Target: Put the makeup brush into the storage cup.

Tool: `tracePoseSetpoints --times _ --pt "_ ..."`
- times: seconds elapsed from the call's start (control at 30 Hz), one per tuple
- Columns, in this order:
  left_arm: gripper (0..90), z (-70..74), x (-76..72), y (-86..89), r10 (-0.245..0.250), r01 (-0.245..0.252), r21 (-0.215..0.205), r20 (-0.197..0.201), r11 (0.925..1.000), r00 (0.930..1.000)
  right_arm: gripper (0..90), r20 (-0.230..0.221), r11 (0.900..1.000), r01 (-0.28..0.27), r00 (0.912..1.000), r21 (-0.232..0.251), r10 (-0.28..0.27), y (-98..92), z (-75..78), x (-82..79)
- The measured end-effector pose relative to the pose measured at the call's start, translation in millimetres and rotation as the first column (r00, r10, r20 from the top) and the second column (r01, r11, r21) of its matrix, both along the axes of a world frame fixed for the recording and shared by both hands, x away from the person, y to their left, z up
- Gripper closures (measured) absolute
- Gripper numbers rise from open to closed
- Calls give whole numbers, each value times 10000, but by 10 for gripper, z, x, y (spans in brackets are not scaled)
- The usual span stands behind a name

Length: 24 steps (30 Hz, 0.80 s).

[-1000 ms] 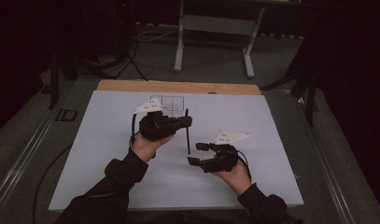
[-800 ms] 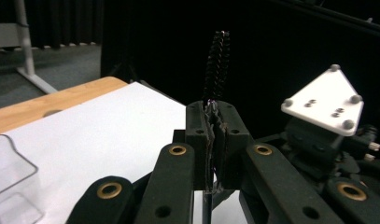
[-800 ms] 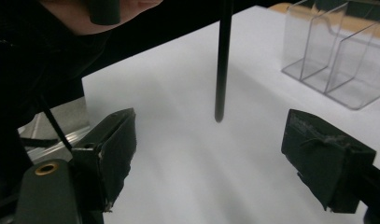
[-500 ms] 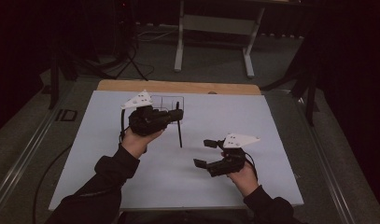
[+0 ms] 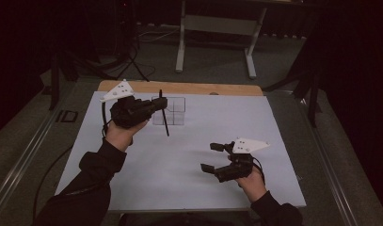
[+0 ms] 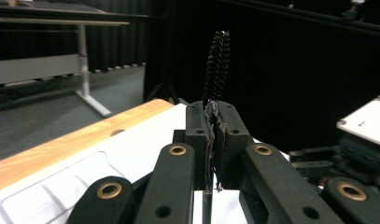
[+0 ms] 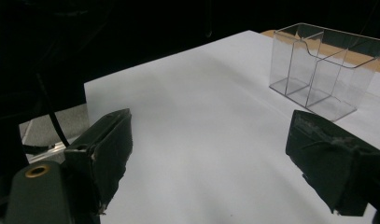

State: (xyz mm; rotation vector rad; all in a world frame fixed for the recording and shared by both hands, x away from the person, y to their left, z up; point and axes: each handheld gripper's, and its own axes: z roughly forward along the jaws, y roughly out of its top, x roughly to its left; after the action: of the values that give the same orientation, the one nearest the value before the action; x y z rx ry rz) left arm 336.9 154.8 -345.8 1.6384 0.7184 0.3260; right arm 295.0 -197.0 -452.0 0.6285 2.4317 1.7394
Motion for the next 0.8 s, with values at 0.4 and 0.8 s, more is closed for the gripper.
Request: tracePoseSetpoints --times 0.4,0.8 --pt "861 168 78 177 834 -850 250 603 9961 9947 145 309 9991 338 9989 268 -346 -192 30 -58" --pt "860 306 281 261 1320 -1370 360 1170 9899 9843 145 259 9976 628 9976 287 -636 -350 10 -97"
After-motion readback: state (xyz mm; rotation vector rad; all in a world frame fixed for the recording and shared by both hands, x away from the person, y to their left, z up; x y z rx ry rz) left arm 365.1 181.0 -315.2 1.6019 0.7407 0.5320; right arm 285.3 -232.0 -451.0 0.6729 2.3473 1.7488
